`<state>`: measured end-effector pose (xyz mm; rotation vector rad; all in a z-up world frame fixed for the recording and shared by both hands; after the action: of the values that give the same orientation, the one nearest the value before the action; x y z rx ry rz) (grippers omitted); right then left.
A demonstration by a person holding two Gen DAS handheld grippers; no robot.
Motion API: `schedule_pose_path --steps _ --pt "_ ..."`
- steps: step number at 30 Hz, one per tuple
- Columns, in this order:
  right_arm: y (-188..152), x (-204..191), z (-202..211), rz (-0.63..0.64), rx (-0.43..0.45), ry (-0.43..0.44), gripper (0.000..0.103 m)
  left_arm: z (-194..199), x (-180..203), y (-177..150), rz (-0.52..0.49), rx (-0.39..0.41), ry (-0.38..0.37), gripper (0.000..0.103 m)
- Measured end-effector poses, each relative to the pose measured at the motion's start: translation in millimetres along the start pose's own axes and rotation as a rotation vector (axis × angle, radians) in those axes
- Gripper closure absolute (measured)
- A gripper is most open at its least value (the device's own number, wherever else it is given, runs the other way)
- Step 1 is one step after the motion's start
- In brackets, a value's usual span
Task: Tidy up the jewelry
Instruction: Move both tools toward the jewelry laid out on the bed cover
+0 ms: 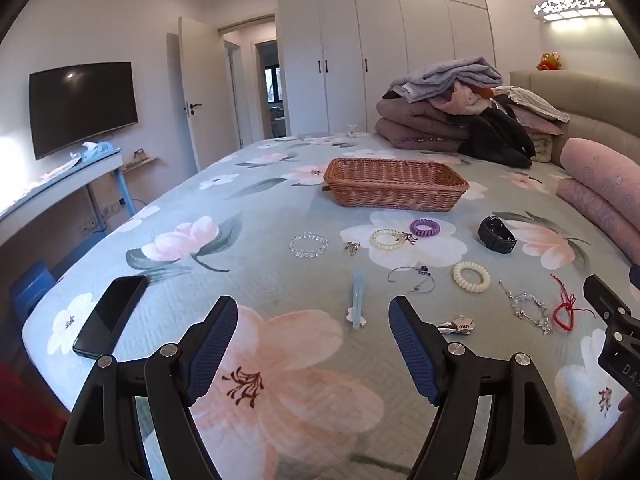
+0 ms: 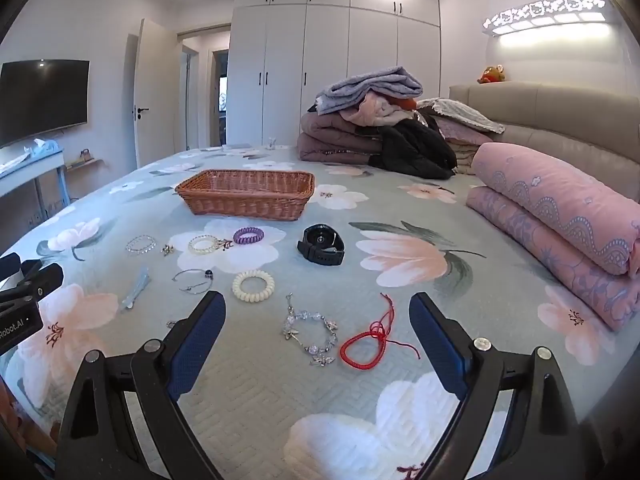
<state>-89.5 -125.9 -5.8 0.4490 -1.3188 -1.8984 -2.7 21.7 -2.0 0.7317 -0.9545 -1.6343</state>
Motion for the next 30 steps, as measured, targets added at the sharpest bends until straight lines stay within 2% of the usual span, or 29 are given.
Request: schedule_pose_path --steps 30 --pt "-6.4 10.6 -8.9 -0.005 -0.042 -0.009 0.009 -9.0 13.7 -5.3 -0.006 -0.033 -0.035 0.024"
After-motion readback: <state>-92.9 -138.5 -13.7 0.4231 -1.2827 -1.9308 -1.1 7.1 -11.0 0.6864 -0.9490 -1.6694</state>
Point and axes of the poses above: each gripper's, at about its wrist camera, not at the fingertips, and z roughly against the way its jaws point, x to its right, y to its top, the point moved 2 cm from there along -z, roughly the way its jaws point, and after that the axes turned 9 degrees about -y, right-handed, at the moved point
